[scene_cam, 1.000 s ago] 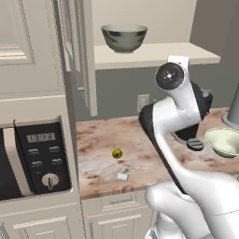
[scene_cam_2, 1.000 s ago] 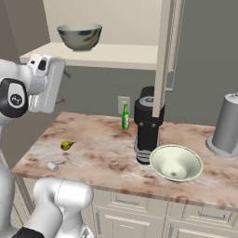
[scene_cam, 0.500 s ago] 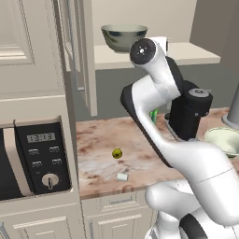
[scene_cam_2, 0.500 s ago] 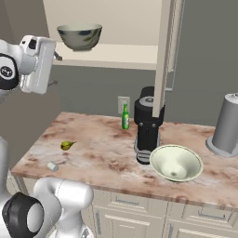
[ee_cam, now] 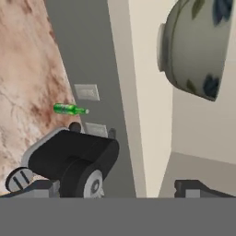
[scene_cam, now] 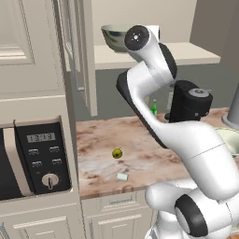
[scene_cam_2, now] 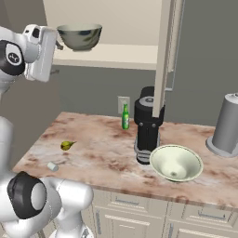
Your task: Pick both bowls and place them on the counter. Then place the pear in one bowl and place the marshmallow in the other bowl.
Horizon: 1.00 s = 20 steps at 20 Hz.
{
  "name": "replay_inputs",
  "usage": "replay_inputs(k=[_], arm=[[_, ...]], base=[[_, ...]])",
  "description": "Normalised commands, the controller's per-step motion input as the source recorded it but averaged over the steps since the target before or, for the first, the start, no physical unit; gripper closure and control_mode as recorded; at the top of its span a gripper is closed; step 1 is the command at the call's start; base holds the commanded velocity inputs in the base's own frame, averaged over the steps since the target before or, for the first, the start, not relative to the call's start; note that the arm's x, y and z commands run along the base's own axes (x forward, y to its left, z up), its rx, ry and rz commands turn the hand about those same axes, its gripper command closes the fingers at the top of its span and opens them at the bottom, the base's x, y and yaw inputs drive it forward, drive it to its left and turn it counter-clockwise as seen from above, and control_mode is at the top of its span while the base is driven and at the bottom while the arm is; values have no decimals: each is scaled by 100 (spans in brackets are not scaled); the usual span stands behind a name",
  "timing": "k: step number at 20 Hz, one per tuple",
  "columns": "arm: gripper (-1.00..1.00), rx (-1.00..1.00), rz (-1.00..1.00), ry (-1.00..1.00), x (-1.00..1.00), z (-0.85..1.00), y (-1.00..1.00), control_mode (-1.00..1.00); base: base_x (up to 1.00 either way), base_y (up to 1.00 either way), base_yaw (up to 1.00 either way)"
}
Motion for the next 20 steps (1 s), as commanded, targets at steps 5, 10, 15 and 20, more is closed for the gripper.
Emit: replay_inputs(k=[5, 10, 15, 20], arm=[[-100, 0, 1, -3, 26, 35, 0, -100], [-100, 0, 1, 0, 35, 33, 3, -100], [-100, 0, 1, 0, 39, 33, 4, -100], [-100, 0, 1, 0, 27, 9, 4, -100]], base=[[0, 0, 0], [0, 0, 0], [0, 0, 0], [0, 0, 0]])
